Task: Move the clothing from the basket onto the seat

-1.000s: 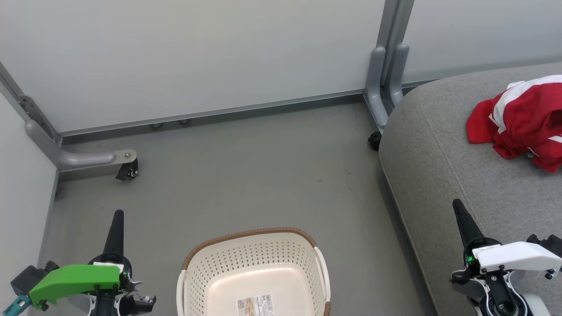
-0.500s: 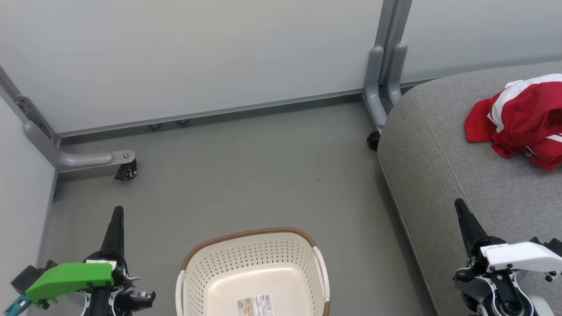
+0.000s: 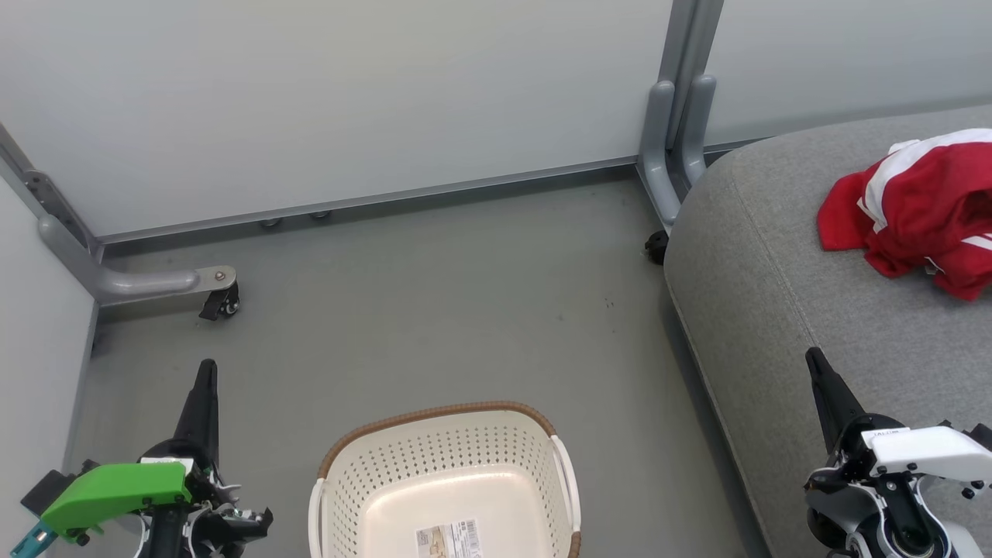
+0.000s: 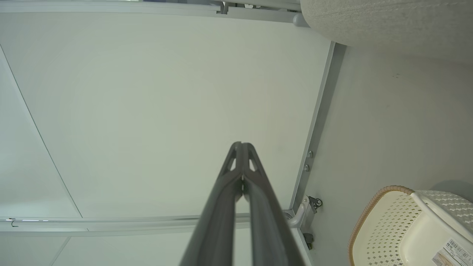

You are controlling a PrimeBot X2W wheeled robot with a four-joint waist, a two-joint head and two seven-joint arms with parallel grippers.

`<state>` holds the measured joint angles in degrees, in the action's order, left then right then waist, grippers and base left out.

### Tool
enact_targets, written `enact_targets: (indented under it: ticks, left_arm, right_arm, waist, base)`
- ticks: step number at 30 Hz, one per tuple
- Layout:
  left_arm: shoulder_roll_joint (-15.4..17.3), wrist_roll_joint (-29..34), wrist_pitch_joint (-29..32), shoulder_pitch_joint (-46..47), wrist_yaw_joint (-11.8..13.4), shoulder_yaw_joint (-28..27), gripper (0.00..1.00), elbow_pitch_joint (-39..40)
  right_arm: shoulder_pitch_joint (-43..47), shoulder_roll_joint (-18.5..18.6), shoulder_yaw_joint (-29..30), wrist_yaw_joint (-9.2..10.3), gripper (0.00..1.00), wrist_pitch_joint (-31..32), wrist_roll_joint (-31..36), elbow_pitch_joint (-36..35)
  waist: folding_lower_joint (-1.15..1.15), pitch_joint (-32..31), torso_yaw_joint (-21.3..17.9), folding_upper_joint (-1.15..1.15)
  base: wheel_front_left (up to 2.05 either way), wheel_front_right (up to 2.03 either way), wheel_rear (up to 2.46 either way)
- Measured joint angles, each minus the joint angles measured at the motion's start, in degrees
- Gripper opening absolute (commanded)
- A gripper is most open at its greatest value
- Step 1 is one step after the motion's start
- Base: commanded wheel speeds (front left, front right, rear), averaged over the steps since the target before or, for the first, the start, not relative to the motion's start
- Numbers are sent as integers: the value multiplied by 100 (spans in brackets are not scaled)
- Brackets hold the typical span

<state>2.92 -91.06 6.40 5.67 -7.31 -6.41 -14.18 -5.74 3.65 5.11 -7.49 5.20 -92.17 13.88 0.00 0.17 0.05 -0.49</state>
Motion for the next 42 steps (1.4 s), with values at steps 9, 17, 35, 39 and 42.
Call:
enact_targets:
  ticks: [9, 17, 35, 39, 42]
  left_arm:
    - [-2, -126, 12, 24, -1, -10, 0, 4]
    - [-3, -126, 12, 24, -1, -11, 0, 4]
    - [-3, -127, 12, 24, -2, -11, 0, 4]
    - [-3, -127, 12, 24, -2, -11, 0, 4]
    - [-3, -127, 12, 24, -2, -11, 0, 4]
  right_arm:
    - [-12, -3, 25, 0, 0, 41, -111, 3]
    - [-12, -9, 36, 0, 0, 51, -109, 4]
    - [-14, -25, 59, 0, 0, 67, -99, 5]
    - [-14, -27, 64, 0, 0, 82, -98, 5]
    - [-14, -30, 68, 0, 0, 82, -97, 5]
  waist:
    - [0, 1, -5, 0]
    - [0, 1, -5, 0]
    - [0, 1, -5, 0]
    - [0, 1, -5, 0]
    - [0, 1, -5, 0]
  base:
    - [0, 0, 0]
    - [0, 0, 0]
    - [0, 0, 0]
    - [0, 0, 0]
    - [0, 0, 0]
